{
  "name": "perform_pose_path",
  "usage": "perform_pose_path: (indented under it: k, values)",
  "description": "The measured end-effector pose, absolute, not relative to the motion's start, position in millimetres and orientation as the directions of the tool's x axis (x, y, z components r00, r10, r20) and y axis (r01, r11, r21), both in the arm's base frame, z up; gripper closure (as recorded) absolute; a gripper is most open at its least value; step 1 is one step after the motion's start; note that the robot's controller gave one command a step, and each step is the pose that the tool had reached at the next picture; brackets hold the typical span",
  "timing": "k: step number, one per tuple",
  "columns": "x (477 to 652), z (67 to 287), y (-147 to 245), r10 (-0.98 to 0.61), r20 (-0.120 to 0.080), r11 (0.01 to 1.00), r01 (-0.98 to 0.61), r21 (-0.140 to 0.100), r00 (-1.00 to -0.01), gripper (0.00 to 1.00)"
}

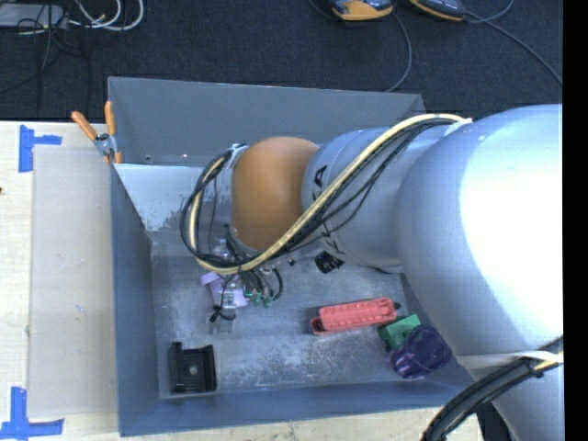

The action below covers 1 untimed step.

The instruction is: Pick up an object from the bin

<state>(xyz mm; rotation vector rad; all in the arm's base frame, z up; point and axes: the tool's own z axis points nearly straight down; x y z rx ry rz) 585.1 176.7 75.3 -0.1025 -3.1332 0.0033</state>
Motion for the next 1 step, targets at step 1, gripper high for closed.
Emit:
perform_pose_path:
  k: [1]
  values:
    - [586.8, 74.0, 176.2, 0.081, 0.006, 0.997, 0.081, -0.001, -0.997, 0.00]
